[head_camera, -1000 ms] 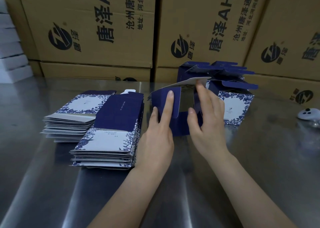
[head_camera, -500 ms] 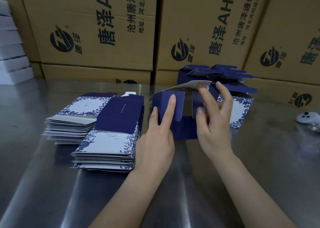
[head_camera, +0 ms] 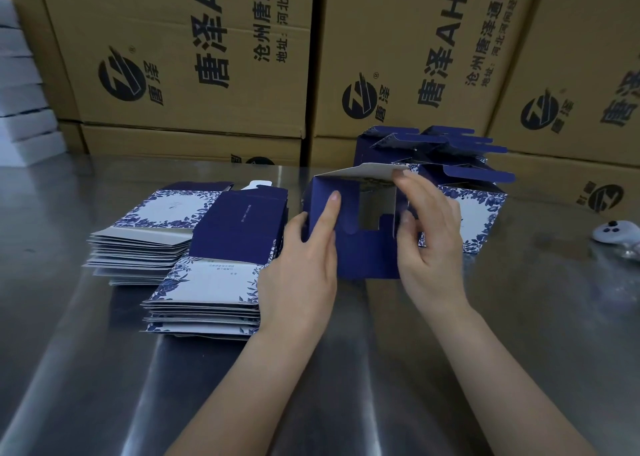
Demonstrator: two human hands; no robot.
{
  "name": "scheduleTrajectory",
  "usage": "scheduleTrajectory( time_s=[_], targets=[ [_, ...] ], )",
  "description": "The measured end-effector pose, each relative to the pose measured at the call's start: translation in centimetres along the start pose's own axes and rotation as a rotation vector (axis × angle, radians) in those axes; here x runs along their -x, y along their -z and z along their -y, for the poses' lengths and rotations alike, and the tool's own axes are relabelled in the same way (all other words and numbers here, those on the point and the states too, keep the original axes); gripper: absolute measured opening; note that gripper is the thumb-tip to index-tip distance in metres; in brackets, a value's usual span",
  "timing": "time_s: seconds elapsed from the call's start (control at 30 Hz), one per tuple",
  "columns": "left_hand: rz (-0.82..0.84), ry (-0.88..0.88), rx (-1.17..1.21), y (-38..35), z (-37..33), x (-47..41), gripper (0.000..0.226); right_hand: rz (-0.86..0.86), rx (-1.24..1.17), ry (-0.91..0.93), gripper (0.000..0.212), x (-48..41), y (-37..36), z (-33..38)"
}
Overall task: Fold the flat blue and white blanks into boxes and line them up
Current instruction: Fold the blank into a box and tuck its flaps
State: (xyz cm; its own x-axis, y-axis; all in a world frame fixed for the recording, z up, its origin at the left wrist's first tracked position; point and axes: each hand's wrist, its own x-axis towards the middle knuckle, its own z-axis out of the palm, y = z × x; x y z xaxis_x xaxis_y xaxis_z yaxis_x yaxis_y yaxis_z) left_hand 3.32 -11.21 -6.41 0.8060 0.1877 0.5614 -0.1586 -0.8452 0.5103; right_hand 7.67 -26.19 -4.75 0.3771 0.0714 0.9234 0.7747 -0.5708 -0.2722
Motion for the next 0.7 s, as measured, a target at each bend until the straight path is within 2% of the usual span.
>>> scheduleTrajectory(
  time_s=[0.1,0.2,0.3,0.4,0.47,0.57,0.7],
  targets=[
    [-0.055,0.021,0.033,-0.1,0.0,0.0,0.052,-0.024,-0.16,-0.13,0.049,0.1,0.1,0.0],
    [-0.096,0.0,0.077,-0.3,0.1,0.1,0.052,-0.081,-0.382,-0.368,0.06,-0.2,0.1,-0.3],
    [-0.138,-0.011,0.14,-0.5,0.1,0.2,0.059,-0.061,-0.522,-0.557,0.065,-0.2,-0.1,-0.9],
    [-0.157,0.071,0.279,-0.7,0.3,0.1,0.063,0.034,-0.605,-0.624,0.045,0.0,-0.5,-1.2],
    [-0.115,0.156,0.465,-0.7,0.4,0.0,0.06,0.042,-0.651,-0.639,0.037,-0.1,-0.5,-1.1],
    [-0.084,0.236,0.729,-0.4,0.3,-0.1,0.048,0.007,-0.759,-0.674,0.033,-0.5,-0.1,-0.6],
    [-0.141,0.163,0.872,0.2,0.1,-0.2,0.035,-0.01,-0.917,-0.762,0.037,-0.7,0.5,-0.2]
  ],
)
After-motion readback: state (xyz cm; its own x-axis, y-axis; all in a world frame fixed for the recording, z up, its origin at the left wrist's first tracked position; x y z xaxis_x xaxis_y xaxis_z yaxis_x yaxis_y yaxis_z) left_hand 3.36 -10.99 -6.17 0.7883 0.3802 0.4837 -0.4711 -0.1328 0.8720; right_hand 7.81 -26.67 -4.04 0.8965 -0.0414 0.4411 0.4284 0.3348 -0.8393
